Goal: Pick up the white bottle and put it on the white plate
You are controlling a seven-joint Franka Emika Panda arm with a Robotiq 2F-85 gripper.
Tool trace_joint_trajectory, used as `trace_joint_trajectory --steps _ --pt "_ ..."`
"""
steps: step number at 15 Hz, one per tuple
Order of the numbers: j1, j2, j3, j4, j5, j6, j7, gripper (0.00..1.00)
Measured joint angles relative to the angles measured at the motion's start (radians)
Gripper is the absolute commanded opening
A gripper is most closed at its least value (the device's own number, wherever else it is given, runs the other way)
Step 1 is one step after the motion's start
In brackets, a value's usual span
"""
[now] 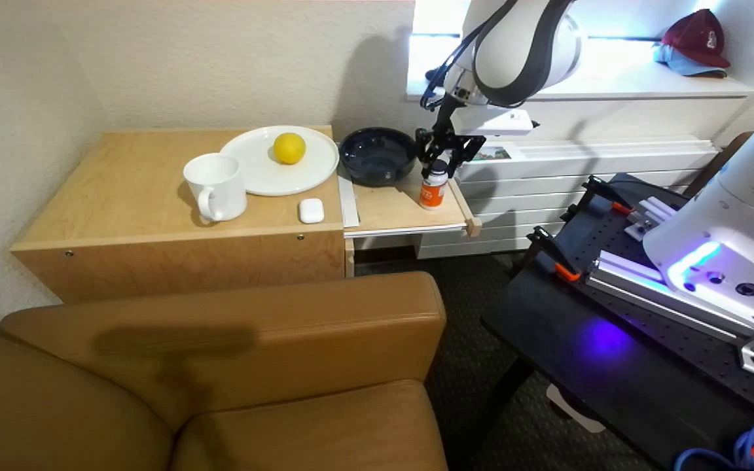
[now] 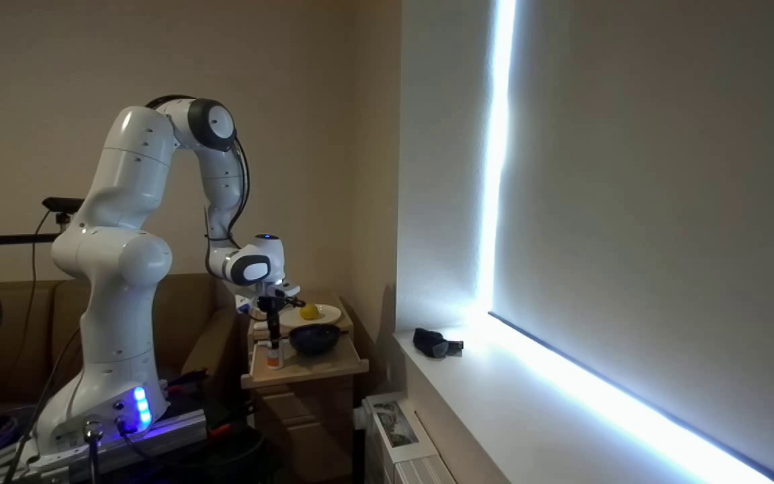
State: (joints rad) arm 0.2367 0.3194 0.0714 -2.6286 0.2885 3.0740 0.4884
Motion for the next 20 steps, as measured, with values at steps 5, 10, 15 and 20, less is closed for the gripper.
trace_joint_trajectory --steps 5,10,15,20 --pt "-0.050 -0.129 0.126 0.001 0.042 -0.052 -0.059 0.29" --pt "-0.041 -0.405 0.324 0.075 0.367 -0.264 -0.278 0.54" --pt "-0.016 -0.453 0.312 0.083 0.359 -0.300 -0.271 0.29" --pt "-0.130 -0.345 0.330 0.120 -0.060 -0.235 -0.003 0.29"
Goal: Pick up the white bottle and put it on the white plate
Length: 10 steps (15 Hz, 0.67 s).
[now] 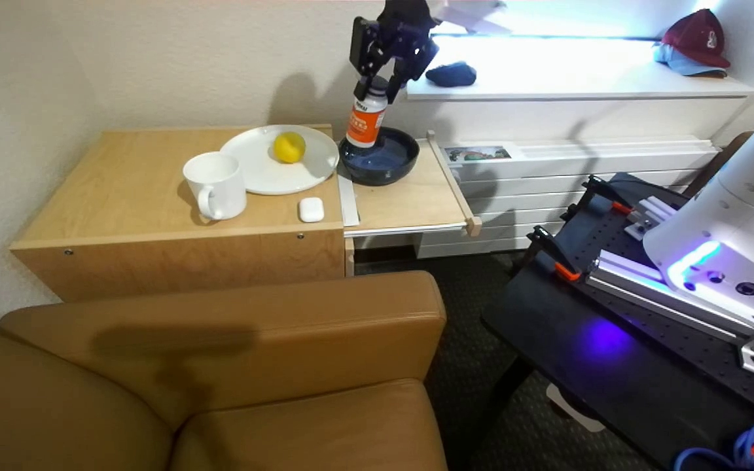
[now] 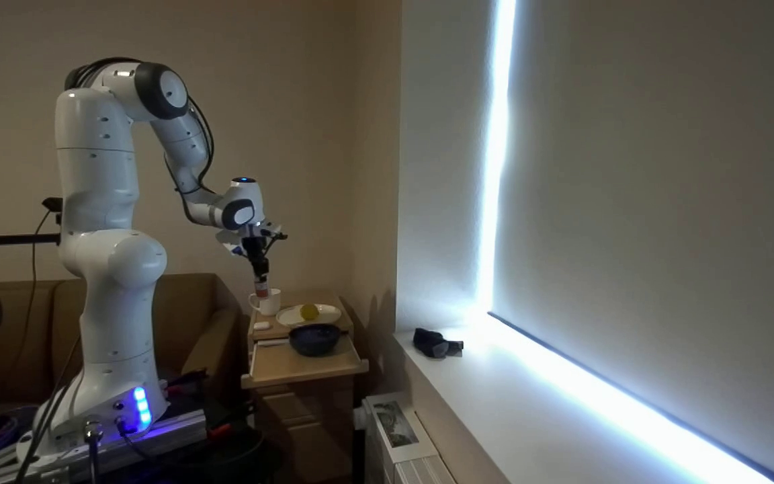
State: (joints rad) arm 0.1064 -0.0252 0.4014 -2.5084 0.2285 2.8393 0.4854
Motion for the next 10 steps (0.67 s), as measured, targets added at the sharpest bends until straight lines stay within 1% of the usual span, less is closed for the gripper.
trace_joint_trajectory --steps 2,3,4,6,7,8,10 --pt "-0.067 0.018 -0.005 0.046 -0.192 -0.080 0.120 0.29" --pt "-0.078 0.029 -0.011 0.086 -0.283 -0.131 0.195 0.54" --pt "-0.064 0.050 -0.021 0.133 -0.338 -0.173 0.256 0.54" --pt "-0.015 0.093 -0.042 0.202 -0.356 -0.212 0.296 0.54" --pt "-0.003 0.106 -0.045 0.216 -0.356 -0.216 0.301 0.29" --pt "0.002 0.114 -0.046 0.221 -0.356 -0.217 0.302 0.29" --pt "0.029 0.123 -0.083 0.219 -0.341 -0.230 0.296 0.29"
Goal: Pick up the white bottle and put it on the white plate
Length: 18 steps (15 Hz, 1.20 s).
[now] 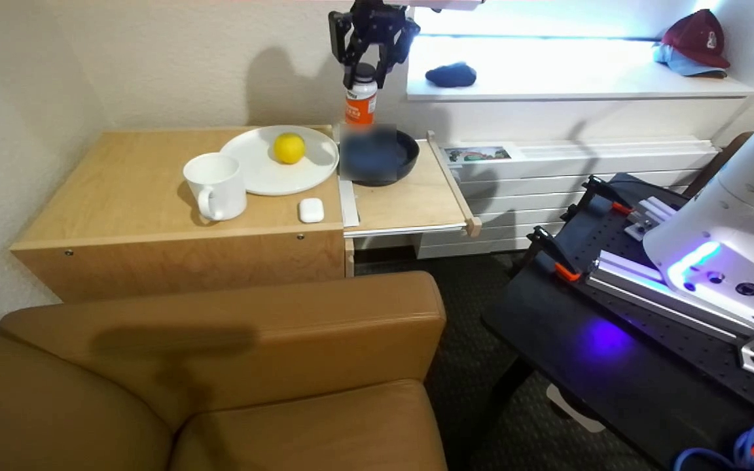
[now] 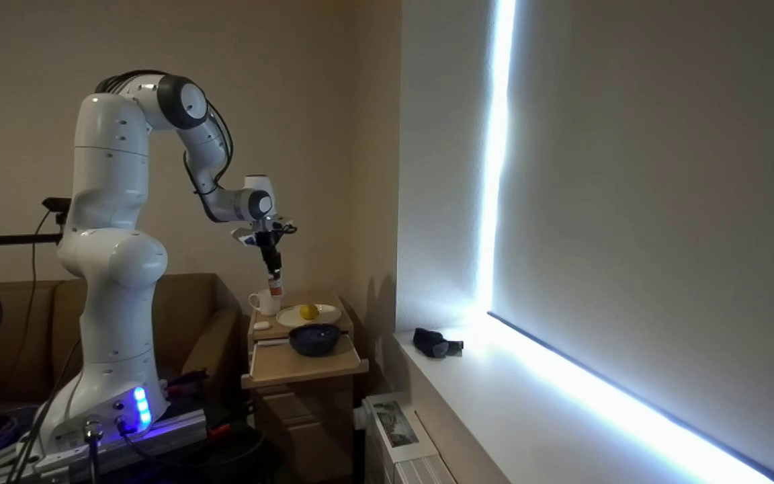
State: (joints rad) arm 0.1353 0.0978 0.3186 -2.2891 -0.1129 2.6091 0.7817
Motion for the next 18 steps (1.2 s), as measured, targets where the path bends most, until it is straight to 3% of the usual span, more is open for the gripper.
trace_joint_trajectory --steps 3,8,9,10,11,18 --pt "0.035 0.065 -0.051 0.040 0.043 -0.013 0.002 0.29" --pt "0.121 0.246 -0.106 0.245 0.104 -0.024 0.083 0.29" --pt "0.148 0.278 -0.122 0.280 0.101 -0.023 0.115 0.54" --pt "0.166 0.297 -0.133 0.297 0.102 -0.021 0.123 0.54" --pt "0.171 0.302 -0.136 0.298 0.103 -0.021 0.123 0.29" --pt "0.216 0.345 -0.199 0.327 0.072 -0.036 0.135 0.29"
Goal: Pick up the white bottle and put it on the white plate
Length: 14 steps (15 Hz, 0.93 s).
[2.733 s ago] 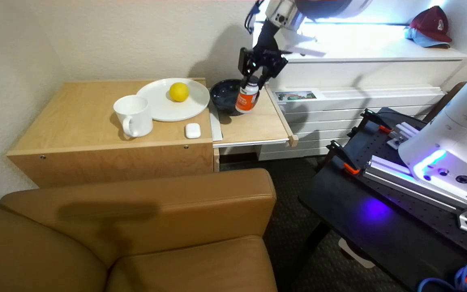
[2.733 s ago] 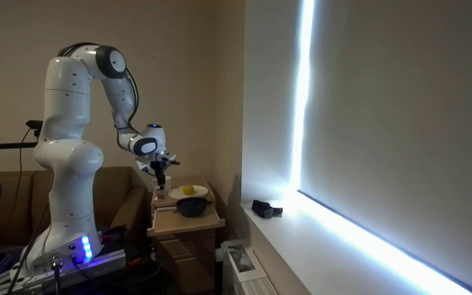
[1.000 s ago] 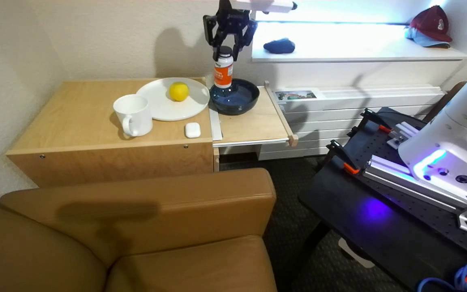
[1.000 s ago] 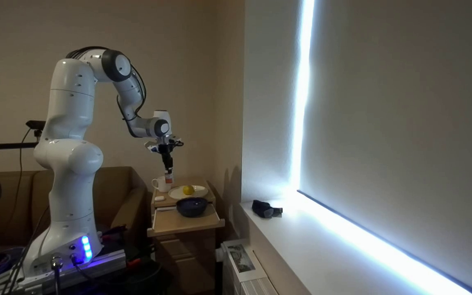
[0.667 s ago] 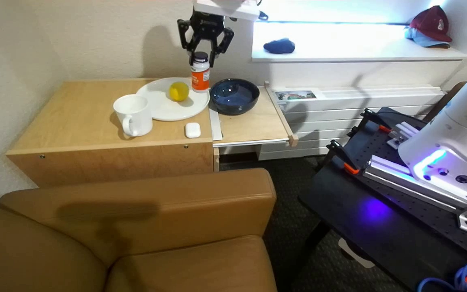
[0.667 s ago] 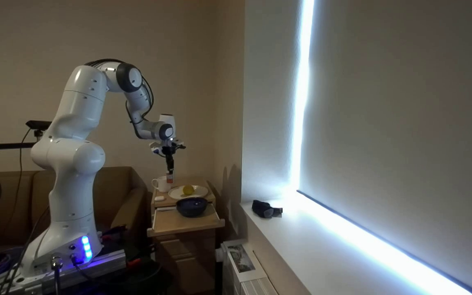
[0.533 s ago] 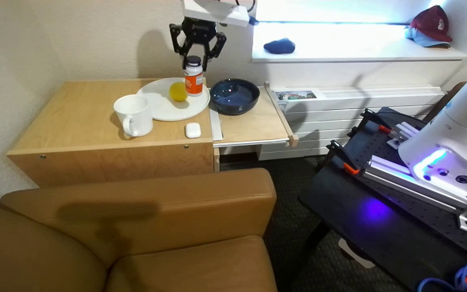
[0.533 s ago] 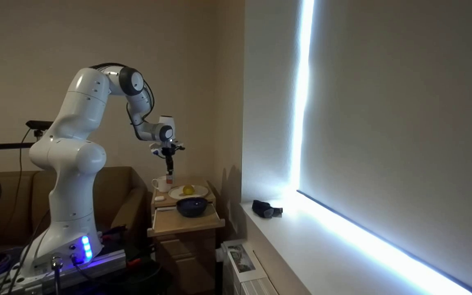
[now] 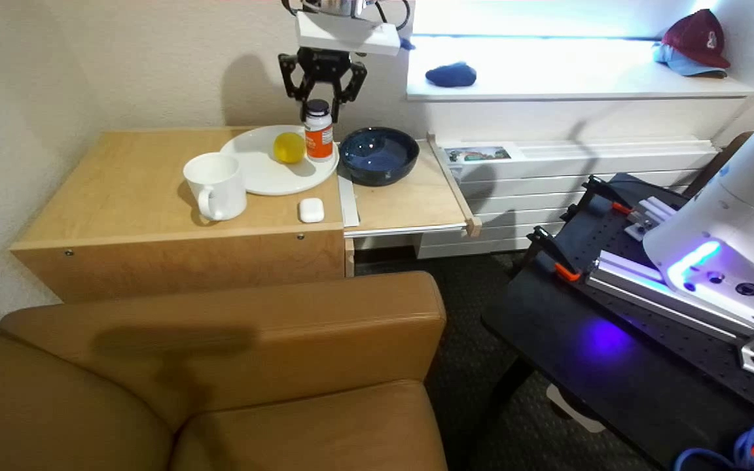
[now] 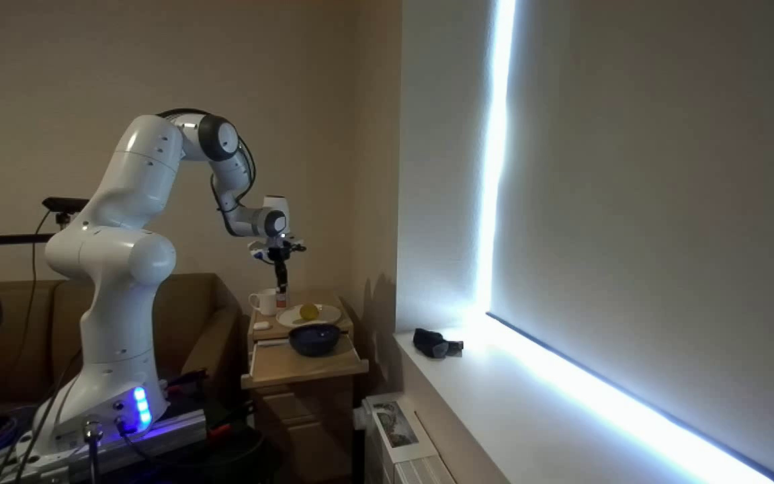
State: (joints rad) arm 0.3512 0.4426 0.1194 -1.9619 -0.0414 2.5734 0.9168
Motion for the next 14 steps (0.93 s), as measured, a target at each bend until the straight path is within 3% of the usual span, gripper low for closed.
trace_joint_trajectory --steps 4,5,7,8,14 --pt "0.042 0.089 -0.032 0.123 -0.012 -0.039 0.037 0.29" --pt "0.046 0.111 -0.032 0.154 -0.011 -0.042 0.046 0.54" --pt "0.053 0.149 -0.032 0.206 -0.007 -0.046 0.064 0.54" --pt "0.054 0.161 -0.032 0.221 -0.007 -0.048 0.067 0.29" --pt "0.059 0.191 -0.044 0.244 -0.007 -0.044 0.074 0.29"
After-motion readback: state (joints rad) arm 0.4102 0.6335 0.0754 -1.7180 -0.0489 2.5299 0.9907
